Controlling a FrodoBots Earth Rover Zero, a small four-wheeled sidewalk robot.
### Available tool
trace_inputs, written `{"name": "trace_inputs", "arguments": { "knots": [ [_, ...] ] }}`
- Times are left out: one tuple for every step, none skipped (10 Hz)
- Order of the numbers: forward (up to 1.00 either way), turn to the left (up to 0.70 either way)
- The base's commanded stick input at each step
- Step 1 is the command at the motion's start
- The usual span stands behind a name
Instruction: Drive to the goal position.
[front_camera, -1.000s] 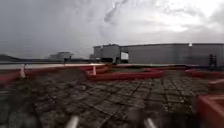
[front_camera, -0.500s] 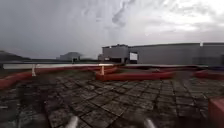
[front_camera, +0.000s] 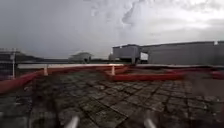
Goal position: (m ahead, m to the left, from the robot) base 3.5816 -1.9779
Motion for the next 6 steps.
{"name": "trace_inputs", "arguments": {
  "knots": [
    [0.0, 0.65],
    [0.0, 0.37],
    [0.0, 0.0],
    [0.0, 0.0],
    [0.04, 0.0],
    [0.36, 0.0]
  ]
}}
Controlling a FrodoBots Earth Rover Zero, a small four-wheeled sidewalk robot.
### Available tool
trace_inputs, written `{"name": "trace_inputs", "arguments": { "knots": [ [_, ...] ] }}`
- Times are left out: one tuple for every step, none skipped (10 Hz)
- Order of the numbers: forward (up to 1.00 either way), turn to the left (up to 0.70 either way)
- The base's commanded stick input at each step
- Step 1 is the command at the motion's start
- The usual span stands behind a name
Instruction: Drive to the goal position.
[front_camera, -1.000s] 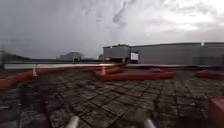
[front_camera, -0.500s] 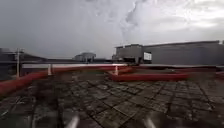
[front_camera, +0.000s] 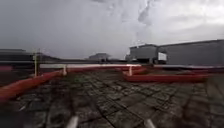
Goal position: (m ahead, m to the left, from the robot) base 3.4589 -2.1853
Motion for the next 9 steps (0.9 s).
{"name": "trace_inputs", "arguments": {
  "knots": [
    [0.7, 0.0],
    [0.7, 0.0],
    [0.7, 0.0],
    [0.7, 0.0],
    [0.7, 0.01],
    [0.7, 0.04],
    [0.7, 0.07],
    [0.7, 0.08],
    [0.7, 0.06]
  ]
}}
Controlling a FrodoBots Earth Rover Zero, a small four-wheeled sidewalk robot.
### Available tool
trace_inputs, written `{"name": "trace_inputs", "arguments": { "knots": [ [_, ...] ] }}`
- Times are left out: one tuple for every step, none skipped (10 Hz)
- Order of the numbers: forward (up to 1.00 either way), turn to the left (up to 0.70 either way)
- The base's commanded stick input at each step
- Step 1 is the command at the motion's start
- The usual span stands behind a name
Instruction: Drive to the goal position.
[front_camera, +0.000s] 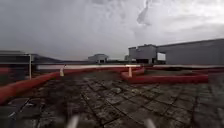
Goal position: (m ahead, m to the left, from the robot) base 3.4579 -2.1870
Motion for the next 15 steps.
{"name": "trace_inputs", "arguments": {
  "knots": [
    [0.7, 0.04],
    [0.7, 0.03],
    [0.7, 0.03],
    [0.7, 0.03],
    [0.7, 0.03],
    [0.7, 0.07],
    [0.7, 0.18],
    [0.7, 0.35],
    [0.7, 0.35],
    [0.7, 0.26],
    [0.7, 0.13],
    [0.7, 0.09],
    [0.7, 0.21],
    [0.7, 0.28],
    [0.7, 0.33]
  ]
}}
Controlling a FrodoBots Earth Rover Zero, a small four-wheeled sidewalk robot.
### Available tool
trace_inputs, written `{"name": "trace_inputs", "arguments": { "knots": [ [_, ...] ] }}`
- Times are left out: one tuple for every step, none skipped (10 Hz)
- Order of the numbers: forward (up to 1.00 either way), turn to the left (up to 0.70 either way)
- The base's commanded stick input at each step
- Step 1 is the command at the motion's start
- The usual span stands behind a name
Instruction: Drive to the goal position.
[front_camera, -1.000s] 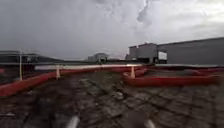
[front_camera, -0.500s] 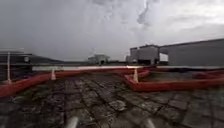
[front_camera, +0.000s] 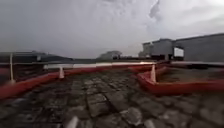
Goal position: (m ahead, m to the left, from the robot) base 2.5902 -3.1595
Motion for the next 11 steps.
{"name": "trace_inputs", "arguments": {
  "knots": [
    [0.7, 0.35],
    [0.7, 0.35],
    [0.7, 0.35],
    [0.7, 0.35],
    [0.7, 0.33],
    [0.7, 0.27],
    [0.7, 0.26],
    [0.7, 0.25],
    [0.7, 0.25],
    [0.7, 0.25],
    [0.7, 0.23]
  ]
}}
